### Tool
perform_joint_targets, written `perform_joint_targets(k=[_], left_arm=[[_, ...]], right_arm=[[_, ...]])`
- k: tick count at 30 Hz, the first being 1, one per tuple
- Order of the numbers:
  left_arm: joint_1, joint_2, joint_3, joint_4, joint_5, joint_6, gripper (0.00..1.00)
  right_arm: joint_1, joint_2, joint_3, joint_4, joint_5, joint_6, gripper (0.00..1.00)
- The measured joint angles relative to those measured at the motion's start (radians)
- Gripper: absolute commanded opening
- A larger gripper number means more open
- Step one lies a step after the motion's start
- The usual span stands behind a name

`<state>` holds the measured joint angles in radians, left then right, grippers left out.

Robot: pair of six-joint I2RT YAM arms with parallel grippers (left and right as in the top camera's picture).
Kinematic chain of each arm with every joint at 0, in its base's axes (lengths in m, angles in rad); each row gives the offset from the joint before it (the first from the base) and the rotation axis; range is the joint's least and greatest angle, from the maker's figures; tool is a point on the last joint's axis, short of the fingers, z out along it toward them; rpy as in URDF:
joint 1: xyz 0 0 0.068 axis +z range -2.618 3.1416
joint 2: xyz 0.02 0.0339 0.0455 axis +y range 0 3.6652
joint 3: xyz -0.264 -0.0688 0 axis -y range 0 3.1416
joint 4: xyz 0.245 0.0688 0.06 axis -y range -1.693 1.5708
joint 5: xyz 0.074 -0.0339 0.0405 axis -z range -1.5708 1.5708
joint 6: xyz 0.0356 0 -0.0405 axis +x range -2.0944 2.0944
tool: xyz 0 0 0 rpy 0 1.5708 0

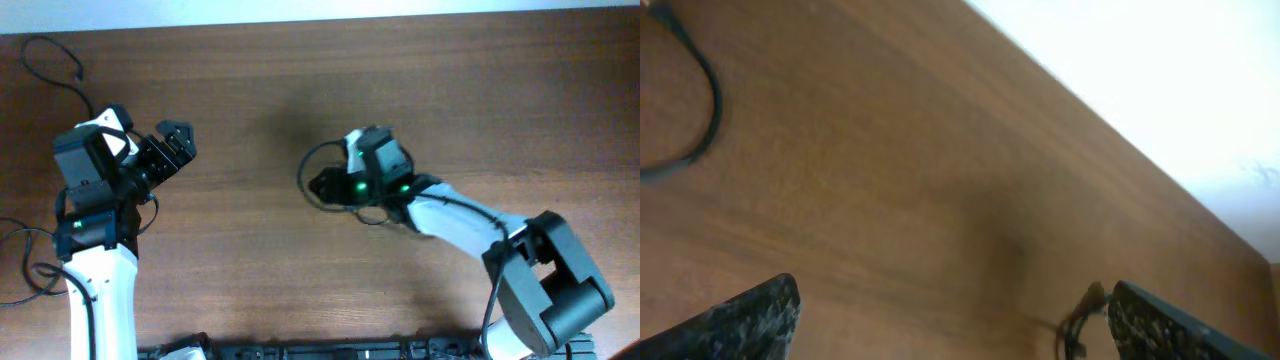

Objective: Untangle cables

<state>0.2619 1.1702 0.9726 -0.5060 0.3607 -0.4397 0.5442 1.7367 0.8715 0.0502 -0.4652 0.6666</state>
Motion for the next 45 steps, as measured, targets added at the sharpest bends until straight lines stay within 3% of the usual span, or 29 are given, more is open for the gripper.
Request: perform_joint_targets(k=[3, 6, 9, 12, 18, 21, 28, 32, 35, 37, 39, 41, 42, 43, 45], left_arm=[[0.0, 0.0, 0.0, -0.047, -0.003, 0.003, 0.99], [0.0, 0.0, 0.0, -0.064, -0.002, 0.003, 0.99], [-0.011, 0.0, 0.0, -0.067, 0.029, 0.003, 0.99], [-0.085, 0.0, 0.0, -0.068, 0.061, 0.002, 0.99], [-0.343, 0.018, 0.0, -0.062, 0.073, -0.024, 0.99], [-0.527, 0.138, 0.0, 0.003, -0.019, -0.018, 0.99], [-0.795, 0.503, 0.0, 0.445, -0.249, 0.071, 0.99], [-0.857, 0.634, 0.002, 0.645, -0.267, 0.14, 0.99], [-0.857, 0.692, 0.002, 0.666, -0.272, 0.15, 0.96], [-0.858, 0.727, 0.002, 0.668, -0.292, 0.153, 0.86], [-0.857, 0.742, 0.002, 0.669, -0.314, 0.161, 0.84], [-0.857, 0.761, 0.002, 0.674, -0.322, 0.16, 0.75], [-0.857, 0.78, 0.002, 0.679, -0.328, 0.164, 0.78], [-0.857, 0.784, 0.007, 0.671, -0.324, 0.165, 0.87], [-0.857, 0.784, 0.019, 0.647, -0.293, 0.172, 0.88]], right_arm=[[-0.03, -0.008, 0.03, -0.074, -0.003, -0.023, 0.98], [-0.072, -0.04, 0.163, -0.276, 0.026, -0.055, 0.99], [-0.093, -0.049, 0.328, -0.567, 0.184, -0.135, 0.99], [-0.145, -0.053, 0.482, -0.705, 0.255, -0.185, 0.98], [-0.286, -0.055, 0.52, -0.831, 0.278, -0.203, 0.99], [-0.348, -0.055, 0.52, -0.889, 0.285, -0.204, 0.99], [-0.367, -0.055, 0.522, -0.941, 0.292, -0.207, 0.99], [-0.367, -0.055, 0.522, -0.965, 0.292, -0.207, 0.99], [-0.367, -0.055, 0.522, -0.99, 0.317, -0.207, 0.99], [-0.37, -0.055, 0.522, -0.999, 0.379, -0.207, 0.99], [-0.375, -0.055, 0.522, -1.001, 0.395, -0.207, 0.99], [-0.379, -0.055, 0.522, -1.002, 0.401, -0.208, 0.99], [-0.379, -0.055, 0.522, -1.003, 0.402, -0.207, 0.99], [-0.379, -0.055, 0.522, -1.005, 0.405, -0.207, 0.98], [-0.379, -0.055, 0.522, -1.004, 0.406, -0.207, 0.99]])
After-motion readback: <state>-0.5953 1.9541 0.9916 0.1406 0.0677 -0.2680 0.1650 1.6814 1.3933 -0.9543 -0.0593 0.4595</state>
